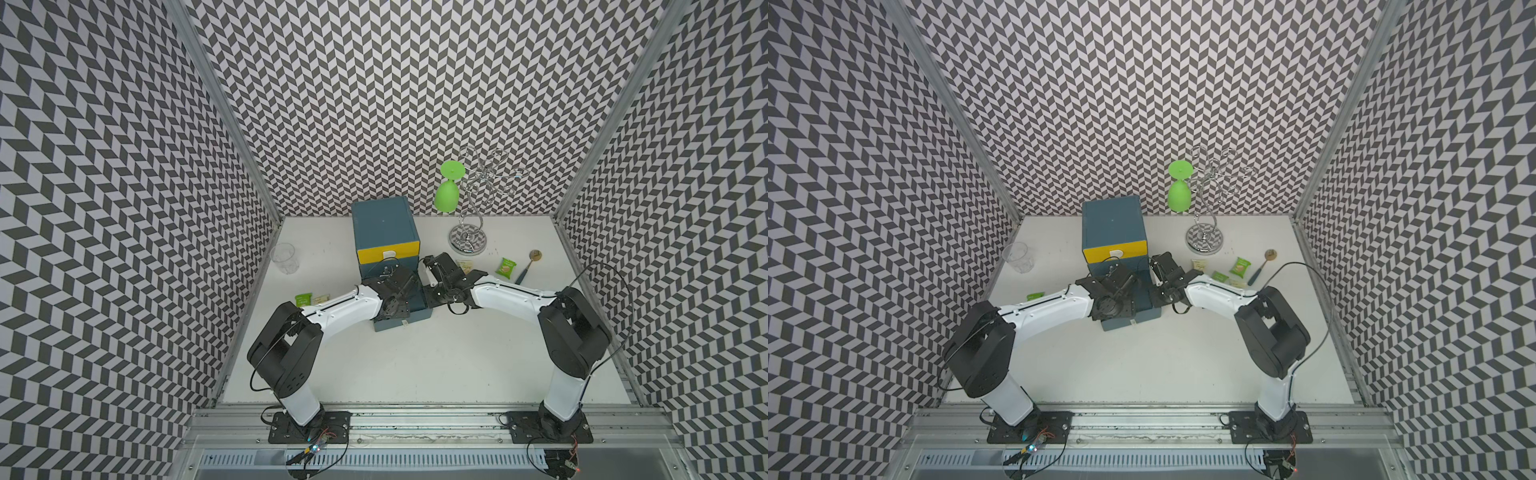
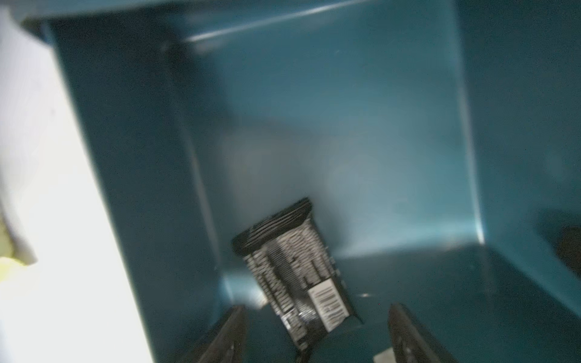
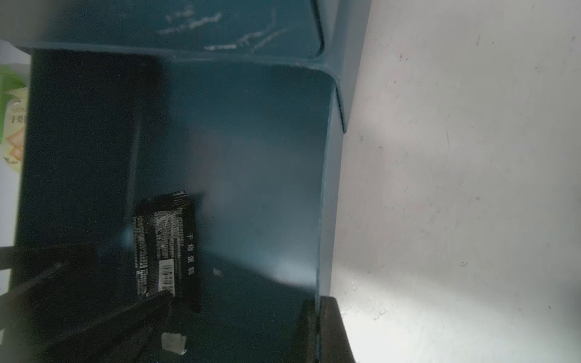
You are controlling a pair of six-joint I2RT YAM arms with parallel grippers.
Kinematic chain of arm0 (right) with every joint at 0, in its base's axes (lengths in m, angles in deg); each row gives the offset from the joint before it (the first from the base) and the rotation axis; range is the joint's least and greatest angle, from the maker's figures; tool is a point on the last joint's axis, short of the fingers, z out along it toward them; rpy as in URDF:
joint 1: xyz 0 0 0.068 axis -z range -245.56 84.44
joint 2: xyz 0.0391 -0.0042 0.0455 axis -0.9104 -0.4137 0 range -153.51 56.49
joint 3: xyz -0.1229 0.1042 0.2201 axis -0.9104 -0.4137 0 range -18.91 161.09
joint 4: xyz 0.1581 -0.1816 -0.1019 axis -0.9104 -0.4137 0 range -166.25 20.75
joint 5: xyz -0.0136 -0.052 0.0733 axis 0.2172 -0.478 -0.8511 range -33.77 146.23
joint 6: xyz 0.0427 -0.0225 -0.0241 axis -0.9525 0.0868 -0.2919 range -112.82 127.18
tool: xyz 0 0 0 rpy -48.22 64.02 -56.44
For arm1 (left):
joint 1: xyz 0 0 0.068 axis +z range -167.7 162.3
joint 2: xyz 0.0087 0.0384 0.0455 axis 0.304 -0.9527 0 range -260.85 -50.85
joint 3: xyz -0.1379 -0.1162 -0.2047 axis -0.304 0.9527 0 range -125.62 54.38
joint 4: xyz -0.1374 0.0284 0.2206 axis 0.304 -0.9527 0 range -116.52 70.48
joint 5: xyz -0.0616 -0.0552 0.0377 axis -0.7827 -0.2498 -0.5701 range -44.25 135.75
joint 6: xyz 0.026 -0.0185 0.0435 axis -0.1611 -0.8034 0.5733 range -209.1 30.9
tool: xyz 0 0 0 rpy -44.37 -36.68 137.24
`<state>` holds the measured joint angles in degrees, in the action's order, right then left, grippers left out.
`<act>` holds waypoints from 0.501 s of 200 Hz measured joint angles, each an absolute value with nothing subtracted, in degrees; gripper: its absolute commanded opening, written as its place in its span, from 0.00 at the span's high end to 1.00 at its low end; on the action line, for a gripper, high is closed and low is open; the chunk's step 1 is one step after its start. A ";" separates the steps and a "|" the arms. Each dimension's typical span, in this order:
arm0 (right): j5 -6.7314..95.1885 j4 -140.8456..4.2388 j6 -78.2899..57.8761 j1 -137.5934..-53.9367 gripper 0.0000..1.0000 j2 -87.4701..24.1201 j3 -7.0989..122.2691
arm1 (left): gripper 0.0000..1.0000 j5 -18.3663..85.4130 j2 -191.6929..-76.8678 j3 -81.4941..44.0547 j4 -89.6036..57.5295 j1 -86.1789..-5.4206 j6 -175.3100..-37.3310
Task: Take the cookies out of the drawer
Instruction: Pick up the cookie from the drawer.
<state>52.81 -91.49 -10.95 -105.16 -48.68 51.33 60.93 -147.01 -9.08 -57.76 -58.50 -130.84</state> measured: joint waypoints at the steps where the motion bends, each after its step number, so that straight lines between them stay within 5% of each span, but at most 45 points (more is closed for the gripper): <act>1: 52.83 -91.49 -11.00 -105.16 0.98 -48.68 51.33 | 0.23 60.95 -147.01 -9.08 -57.80 -58.50 -130.86; 100: 53.18 -90.16 -12.99 -106.75 0.98 -49.11 51.40 | 0.21 62.42 -150.66 -9.14 -58.09 -56.62 -132.72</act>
<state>53.18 -90.16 -12.99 -106.75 -49.11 51.40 62.42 -150.66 -9.14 -58.09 -56.62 -132.72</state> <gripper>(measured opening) 0.056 0.787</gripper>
